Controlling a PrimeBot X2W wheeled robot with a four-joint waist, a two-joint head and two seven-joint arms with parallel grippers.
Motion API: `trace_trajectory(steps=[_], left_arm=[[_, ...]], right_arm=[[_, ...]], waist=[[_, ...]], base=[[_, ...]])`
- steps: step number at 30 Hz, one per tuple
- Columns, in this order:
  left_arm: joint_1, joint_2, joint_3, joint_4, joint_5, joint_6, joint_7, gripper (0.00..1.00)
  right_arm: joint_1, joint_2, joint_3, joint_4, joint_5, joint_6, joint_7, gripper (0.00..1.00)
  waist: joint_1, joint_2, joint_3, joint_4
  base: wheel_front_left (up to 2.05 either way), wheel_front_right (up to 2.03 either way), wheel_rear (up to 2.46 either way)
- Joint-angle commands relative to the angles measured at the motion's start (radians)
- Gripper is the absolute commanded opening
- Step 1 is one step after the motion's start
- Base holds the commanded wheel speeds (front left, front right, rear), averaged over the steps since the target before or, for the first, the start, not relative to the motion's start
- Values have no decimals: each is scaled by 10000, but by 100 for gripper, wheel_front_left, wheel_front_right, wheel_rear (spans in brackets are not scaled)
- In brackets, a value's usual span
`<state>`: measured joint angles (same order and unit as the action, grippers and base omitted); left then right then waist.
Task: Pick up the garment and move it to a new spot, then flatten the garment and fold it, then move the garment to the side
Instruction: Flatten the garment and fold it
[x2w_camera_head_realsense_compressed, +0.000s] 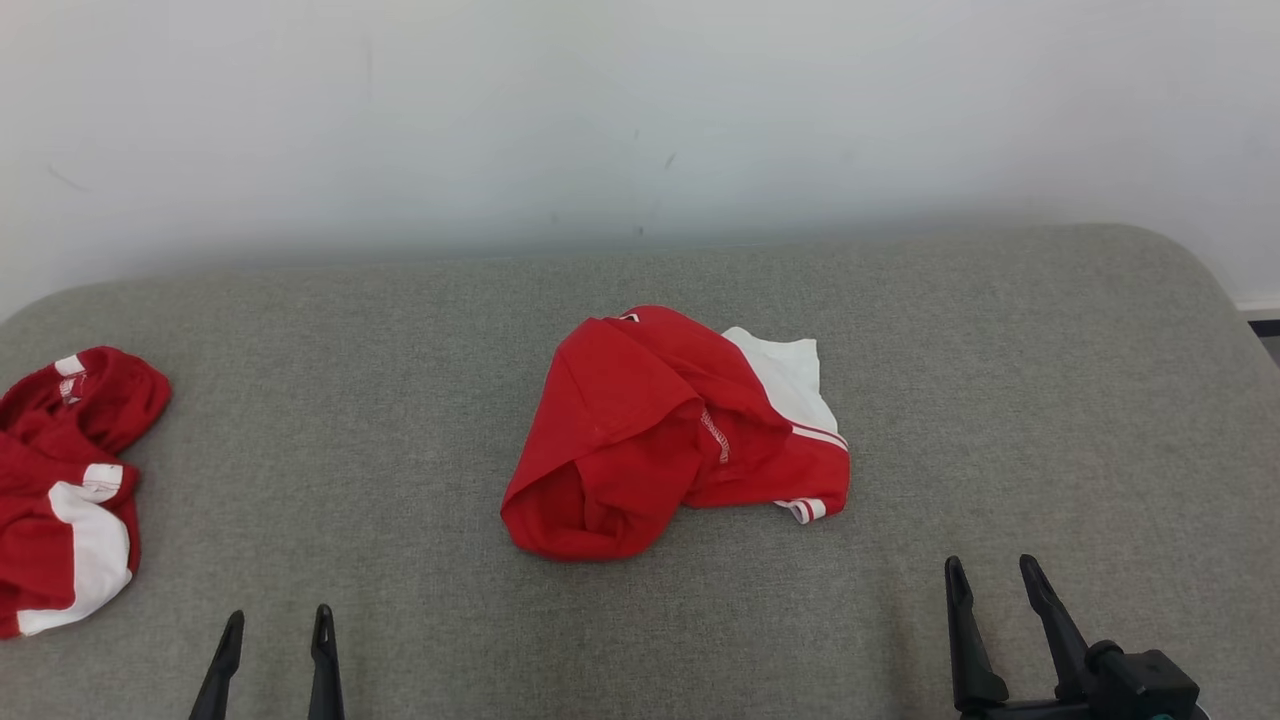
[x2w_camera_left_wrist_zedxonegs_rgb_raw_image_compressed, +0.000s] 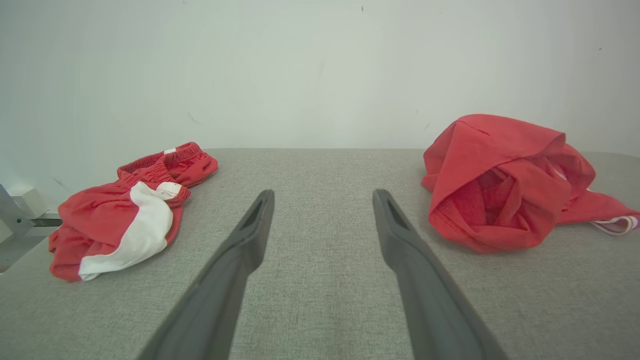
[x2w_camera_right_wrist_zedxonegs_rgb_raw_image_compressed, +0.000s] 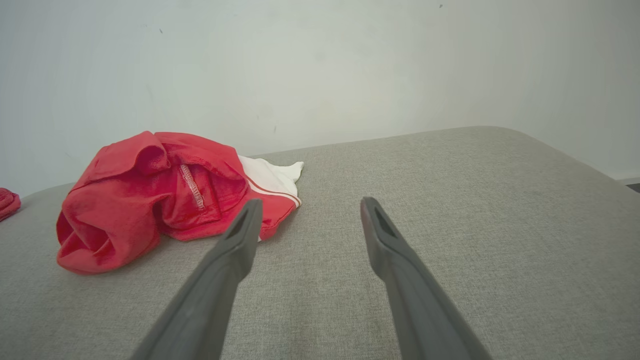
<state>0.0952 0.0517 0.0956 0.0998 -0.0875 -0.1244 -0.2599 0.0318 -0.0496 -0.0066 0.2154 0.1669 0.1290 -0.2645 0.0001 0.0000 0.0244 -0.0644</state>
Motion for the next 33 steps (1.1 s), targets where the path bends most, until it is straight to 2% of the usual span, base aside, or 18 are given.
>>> trace_trajectory(steps=[1,33], left_arm=[[1,-18,-7,0,110,-43,-49,100],[143,-20,-15,-117,26,38,-49,100]], right_arm=[[100,-15,-9,18,23,34,-28,100],[46,-15,18,61,106,34,-27,100]], waist=[[-1,0,-5,16],[-1,0,72,39]], base=[[0,0,0],[0,0,0]])
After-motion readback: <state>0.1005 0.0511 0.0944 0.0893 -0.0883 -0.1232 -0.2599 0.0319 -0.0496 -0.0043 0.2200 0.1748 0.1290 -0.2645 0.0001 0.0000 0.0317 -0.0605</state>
